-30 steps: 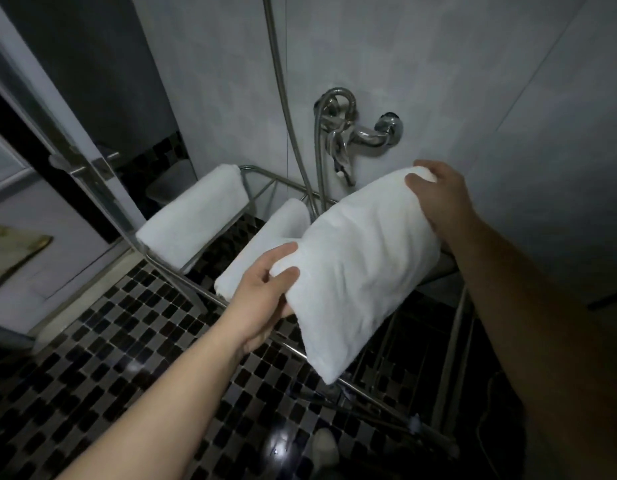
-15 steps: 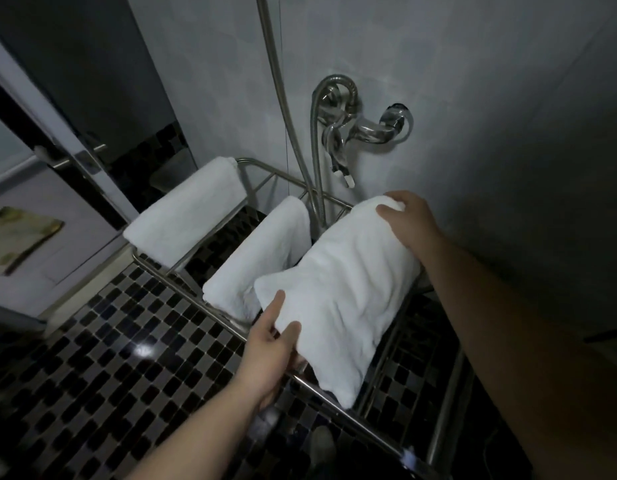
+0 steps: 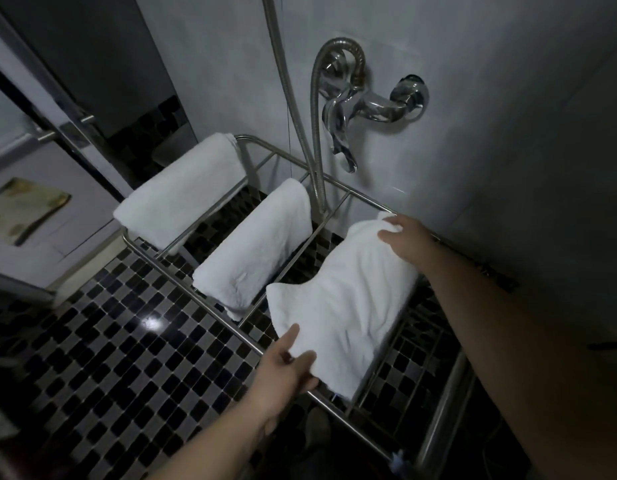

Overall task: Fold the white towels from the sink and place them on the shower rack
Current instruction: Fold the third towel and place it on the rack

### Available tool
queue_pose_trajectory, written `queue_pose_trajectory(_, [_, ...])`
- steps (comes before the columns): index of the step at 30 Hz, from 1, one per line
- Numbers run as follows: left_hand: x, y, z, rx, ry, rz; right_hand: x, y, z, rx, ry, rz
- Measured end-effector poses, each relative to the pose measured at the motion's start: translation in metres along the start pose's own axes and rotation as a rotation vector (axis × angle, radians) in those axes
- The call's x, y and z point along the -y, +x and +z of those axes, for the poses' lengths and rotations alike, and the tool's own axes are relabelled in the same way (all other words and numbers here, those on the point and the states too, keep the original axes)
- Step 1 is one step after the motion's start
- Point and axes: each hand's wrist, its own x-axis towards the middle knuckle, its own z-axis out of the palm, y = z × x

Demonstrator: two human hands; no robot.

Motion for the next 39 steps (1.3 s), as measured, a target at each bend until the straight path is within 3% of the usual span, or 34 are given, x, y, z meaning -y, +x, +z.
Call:
queue_pose_trajectory(6, [-0.004,0.0,-0.007,-0.133,-0.125,0.04,0.01,0.0,0.004,-0.019,0.043,-0.095])
queue_pose_trajectory(11, [-0.009,0.009,-0.008,-0.108,-0.109,-0.013,0.033,0.022,0.015,0.002,0.056,-0.156])
queue_pose_trajectory(18, [-0.022,0.019,0.003,-0.188,-0.093,-0.185,0.013,0.02,0.039,0.072,-0.413,-0.153])
queue_pose_trajectory(24, [-0.022,0.022,0.001,-0.211,-0.145,-0.038,0.028,0.028,0.033,-0.001,-0.346,-0.217])
queue_pose_trajectory(27, [-0.021,0.027,0.002,-0.232,-0.254,-0.081,0.042,0.03,0.029,-0.081,-0.288,-0.288])
queue_pose_trajectory(32, [-0.031,0.033,0.005,-0.207,-0.294,-0.185,0.022,0.026,0.034,0.188,-0.491,-0.154])
queue_pose_trajectory(34, [-0.032,0.032,0.001,-0.184,-0.191,-0.193,0.011,0.024,0.033,0.173,-0.547,-0.162])
queue_pose_trajectory(37, [-0.034,0.029,-0.002,-0.174,0.46,-0.103,0.002,0.024,0.028,0.031,-0.636,-0.176])
queue_pose_trajectory(39, [-0.032,0.032,-0.001,-0.206,0.696,-0.022,-0.001,0.027,0.024,0.007,-0.666,-0.179])
